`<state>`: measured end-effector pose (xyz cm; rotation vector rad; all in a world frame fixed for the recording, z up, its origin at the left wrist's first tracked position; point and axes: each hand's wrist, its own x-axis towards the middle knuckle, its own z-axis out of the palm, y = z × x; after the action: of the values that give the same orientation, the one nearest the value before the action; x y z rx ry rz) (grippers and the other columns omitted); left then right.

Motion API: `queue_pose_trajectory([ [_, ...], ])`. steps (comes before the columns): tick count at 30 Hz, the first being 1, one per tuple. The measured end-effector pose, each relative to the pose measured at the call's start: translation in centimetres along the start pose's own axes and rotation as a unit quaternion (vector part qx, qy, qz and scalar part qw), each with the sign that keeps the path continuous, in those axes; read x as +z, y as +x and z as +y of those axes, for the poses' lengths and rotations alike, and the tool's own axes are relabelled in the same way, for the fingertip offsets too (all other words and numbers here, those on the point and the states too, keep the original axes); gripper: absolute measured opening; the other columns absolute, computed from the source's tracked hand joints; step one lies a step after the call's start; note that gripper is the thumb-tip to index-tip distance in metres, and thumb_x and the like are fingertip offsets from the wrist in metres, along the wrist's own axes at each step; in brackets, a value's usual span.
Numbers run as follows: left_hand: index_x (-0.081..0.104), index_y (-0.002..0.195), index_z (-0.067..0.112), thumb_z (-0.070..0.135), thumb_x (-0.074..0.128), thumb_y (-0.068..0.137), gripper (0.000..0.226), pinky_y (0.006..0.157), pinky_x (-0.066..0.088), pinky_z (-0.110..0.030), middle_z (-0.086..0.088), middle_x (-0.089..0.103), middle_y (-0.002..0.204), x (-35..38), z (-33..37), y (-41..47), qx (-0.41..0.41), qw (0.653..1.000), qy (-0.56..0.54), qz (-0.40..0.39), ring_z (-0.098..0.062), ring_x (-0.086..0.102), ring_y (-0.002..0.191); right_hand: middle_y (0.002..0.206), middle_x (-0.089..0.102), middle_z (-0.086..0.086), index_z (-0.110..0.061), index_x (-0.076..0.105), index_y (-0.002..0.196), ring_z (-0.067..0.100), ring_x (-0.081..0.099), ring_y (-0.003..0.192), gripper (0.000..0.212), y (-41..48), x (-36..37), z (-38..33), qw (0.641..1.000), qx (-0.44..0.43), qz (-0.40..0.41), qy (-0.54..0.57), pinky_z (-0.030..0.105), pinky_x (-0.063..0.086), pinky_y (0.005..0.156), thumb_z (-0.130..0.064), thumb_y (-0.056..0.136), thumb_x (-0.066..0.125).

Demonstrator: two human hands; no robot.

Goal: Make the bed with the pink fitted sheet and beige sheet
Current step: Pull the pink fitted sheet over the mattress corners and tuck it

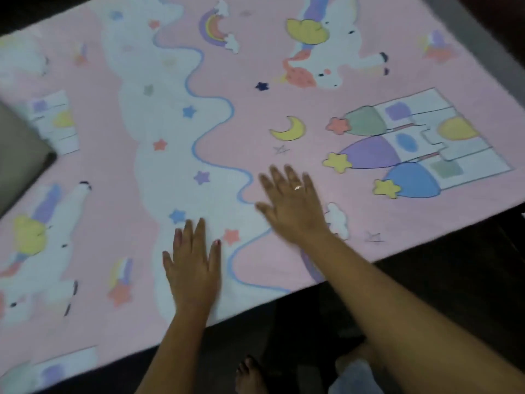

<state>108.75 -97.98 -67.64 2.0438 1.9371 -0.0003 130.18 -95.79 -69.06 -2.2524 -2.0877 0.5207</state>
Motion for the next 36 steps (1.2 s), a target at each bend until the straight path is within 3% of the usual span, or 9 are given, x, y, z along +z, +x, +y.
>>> queue_pose_trajectory([
  [6,0.039,0.143,0.026,0.056,0.019,0.091,0.063,0.098,0.035,-0.061,-0.009,0.037,0.15,-1.9,-12.7,-8.9,-0.105,0.994,0.001,-0.033,-0.036,0.035,0.136,0.141,0.051,0.002,-0.025,0.055,0.133,0.025,0.047,0.131,0.065,-8.0,5.3,-17.0,0.968,-0.248,-0.049,-0.005,0.048,0.025,0.108,-0.059,0.082,0.032],
  [10,0.041,0.142,0.018,0.044,0.029,0.091,0.058,0.098,0.035,-0.064,-0.018,0.039,0.146,-4.8,-19.6,-9.9,-0.163,0.986,-0.023,0.017,-0.042,0.037,0.133,0.134,0.058,-0.005,-0.029,0.06,0.128,0.018,0.051,0.126,0.05,-8.8,5.8,-22.1,0.855,-0.514,-0.06,0.029,0.039,0.039,0.105,-0.049,0.093,0.03],
  [14,0.022,0.15,0.024,0.049,0.028,0.098,0.058,0.111,0.016,-0.057,-0.007,0.016,0.158,-6.9,-24.5,-7.4,-0.155,0.986,-0.006,0.055,-0.031,0.011,0.145,0.139,0.052,0.011,-0.013,0.058,0.13,0.027,0.044,0.13,0.051,0.6,4.7,-21.0,0.943,-0.316,0.076,0.07,0.044,0.037,0.105,-0.04,0.092,0.036],
  [18,0.019,0.151,0.026,0.052,0.029,0.097,0.06,0.112,0.017,-0.054,-0.007,0.012,0.159,-6.9,-27.8,-7.3,-0.169,0.985,-0.007,-0.016,-0.032,0.009,0.145,0.158,0.018,0.009,-0.02,0.024,0.151,0.031,0.018,0.145,0.071,5.5,3.4,-21.1,0.999,-0.038,-0.01,-0.031,0.049,0.014,0.115,-0.06,0.092,0.018],
  [22,0.052,0.132,0.016,0.031,0.049,0.094,0.041,0.101,0.039,-0.043,-0.011,0.049,0.136,-8.1,-28.8,-8.1,-0.156,0.983,-0.096,0.02,-0.03,0.045,0.123,0.157,0.024,0.004,-0.023,0.028,0.149,0.031,0.019,0.145,0.084,-0.1,8.1,-32.5,0.962,-0.251,-0.092,-0.049,0.054,0.008,0.115,-0.063,0.08,0.001],
  [25,0.061,0.1,0.014,0.018,0.052,0.092,0.012,0.08,0.047,-0.038,-0.007,0.059,0.109,-10.3,-29.8,-8.0,-0.226,0.959,-0.167,0.047,-0.022,0.054,0.096,0.155,0.029,0.005,-0.021,0.035,0.147,0.026,0.022,0.144,0.066,-5.9,9.5,-39.1,0.885,-0.437,-0.16,-0.01,0.053,0.012,0.117,-0.059,0.095,0.029],
  [29,0.058,0.111,0.017,0.015,0.054,0.091,0.02,0.082,0.043,-0.039,-0.006,0.057,0.118,-12.7,-31.7,-6.8,-0.257,0.95,-0.132,0.115,-0.025,0.049,0.11,0.151,0.036,0.008,-0.016,0.045,0.14,0.027,0.024,0.142,0.048,-5.4,7.3,-41.5,0.777,-0.594,-0.209,0.011,0.048,0.012,0.116,-0.039,0.098,0.046],
  [33,0.06,0.113,0.012,0.013,0.056,0.09,0.024,0.093,0.033,-0.042,-0.013,0.055,0.122,-12.8,-31.7,-2.0,-0.2,0.963,-0.142,0.11,-0.033,0.043,0.119,0.142,0.047,0.016,-0.005,0.055,0.131,0.033,0.038,0.135,0.044,0.8,5.9,-40.8,0.832,-0.536,-0.141,0.002,0.051,0.03,0.108,-0.026,0.092,0.058],
  [36,0.059,0.118,0.008,0.017,0.056,0.092,0.027,0.097,0.028,-0.043,-0.017,0.056,0.123,-12.1,-29.3,2.8,-0.201,0.958,-0.17,0.109,-0.037,0.043,0.119,0.154,0.031,0.004,-0.018,0.04,0.144,0.025,0.025,0.143,0.051,6.9,4.9,-38.3,0.875,-0.472,-0.078,-0.077,0.046,0.018,0.114,-0.039,0.098,0.044],
])
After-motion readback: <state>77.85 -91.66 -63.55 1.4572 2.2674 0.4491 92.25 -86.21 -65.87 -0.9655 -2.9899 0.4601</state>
